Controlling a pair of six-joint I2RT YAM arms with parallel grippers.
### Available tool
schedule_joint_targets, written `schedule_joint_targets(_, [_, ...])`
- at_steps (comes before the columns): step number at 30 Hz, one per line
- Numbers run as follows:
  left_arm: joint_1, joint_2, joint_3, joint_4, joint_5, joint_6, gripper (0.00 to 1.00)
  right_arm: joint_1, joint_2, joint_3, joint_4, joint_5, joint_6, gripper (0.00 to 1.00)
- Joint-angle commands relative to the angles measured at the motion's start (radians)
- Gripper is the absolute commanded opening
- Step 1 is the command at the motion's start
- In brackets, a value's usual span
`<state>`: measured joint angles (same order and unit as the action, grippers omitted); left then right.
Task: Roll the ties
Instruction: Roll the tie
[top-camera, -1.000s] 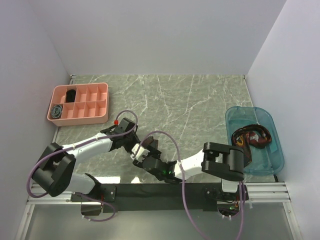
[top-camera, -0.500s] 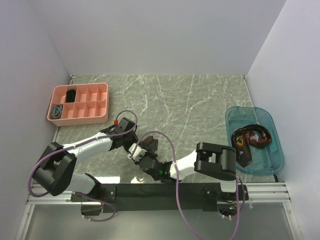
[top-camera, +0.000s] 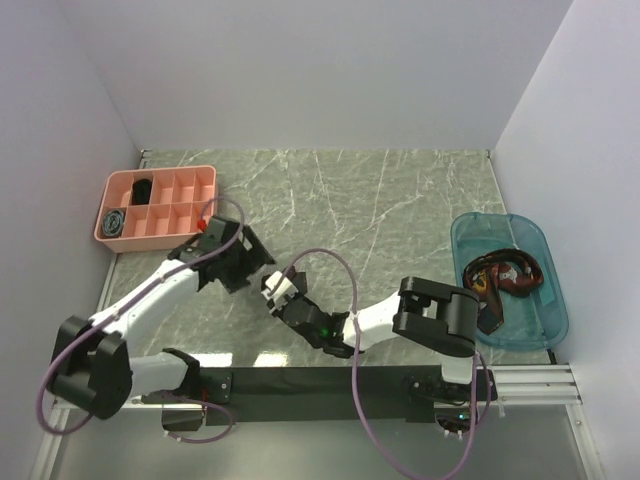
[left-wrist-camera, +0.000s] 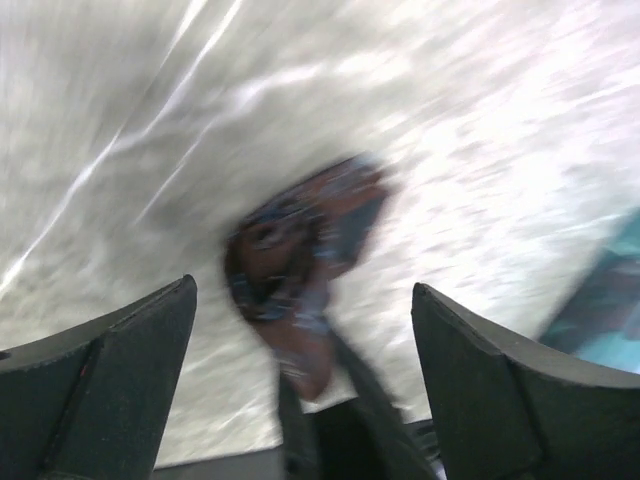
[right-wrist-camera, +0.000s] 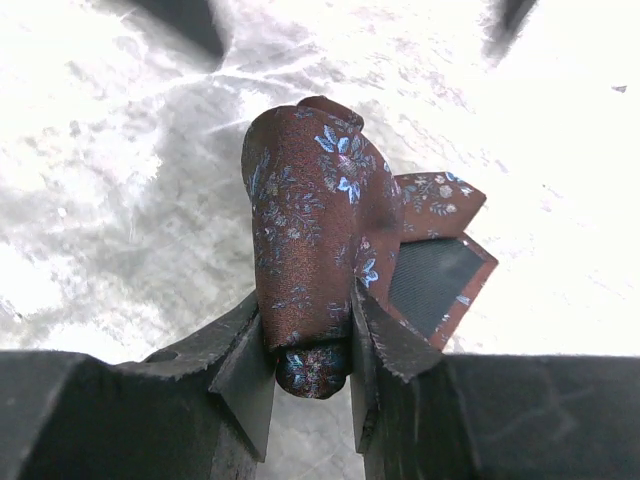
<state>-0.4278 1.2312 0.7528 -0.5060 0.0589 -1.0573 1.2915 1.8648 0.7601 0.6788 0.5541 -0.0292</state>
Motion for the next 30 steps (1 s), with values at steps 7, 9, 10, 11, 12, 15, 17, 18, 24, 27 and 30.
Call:
schedule_joint_targets(7, [0.078,-0.209,-0.029,0.125,-0.056,-0.016,0.97,-0.127,-0.048,-0.027,-0.119,-0.212,0.212,0.0])
schedule_joint_targets(9, [0.078,-0.248,-0.099,0.191,-0.056,-0.036,0.97,-0.161,-0.068,-0.047,-0.12,-0.304,0.285,0.0])
schedule_joint_targets(10, [0.078,-0.283,-0.124,0.214,-0.056,-0.044,0.96,-0.202,-0.09,-0.057,-0.113,-0.337,0.311,0.0])
schedule_joint_targets(11, [0.078,-0.3,-0.148,0.233,-0.051,-0.052,0.95,-0.221,-0.101,-0.074,-0.114,-0.411,0.378,0.0])
schedule_joint_targets(12, [0.078,-0.317,-0.197,0.279,-0.039,-0.065,0.95,-0.244,-0.108,-0.087,-0.111,-0.44,0.415,0.0])
schedule_joint_targets(15, [0.066,-0.369,-0.283,0.342,-0.019,-0.079,0.95,-0.336,-0.121,-0.139,-0.047,-0.631,0.57,0.0])
schedule_joint_targets(17, [0.049,-0.386,-0.309,0.374,-0.022,-0.081,0.96,-0.392,-0.108,-0.174,0.022,-0.7,0.682,0.0])
schedule_joint_targets(18, [0.043,-0.388,-0.328,0.382,-0.021,-0.079,0.96,-0.406,-0.104,-0.179,0.034,-0.732,0.716,0.0])
schedule_joint_targets(24, [-0.031,-0.36,-0.391,0.488,-0.048,-0.125,0.96,-0.515,-0.021,-0.206,0.136,-0.925,0.978,0.0])
schedule_joint_targets(27, [-0.074,-0.299,-0.391,0.54,-0.056,-0.133,0.96,-0.553,0.023,-0.19,0.133,-1.005,1.055,0.0])
schedule_joint_targets(30, [-0.117,-0.241,-0.383,0.57,-0.091,-0.142,0.96,-0.577,0.059,-0.16,0.094,-1.063,1.097,0.0])
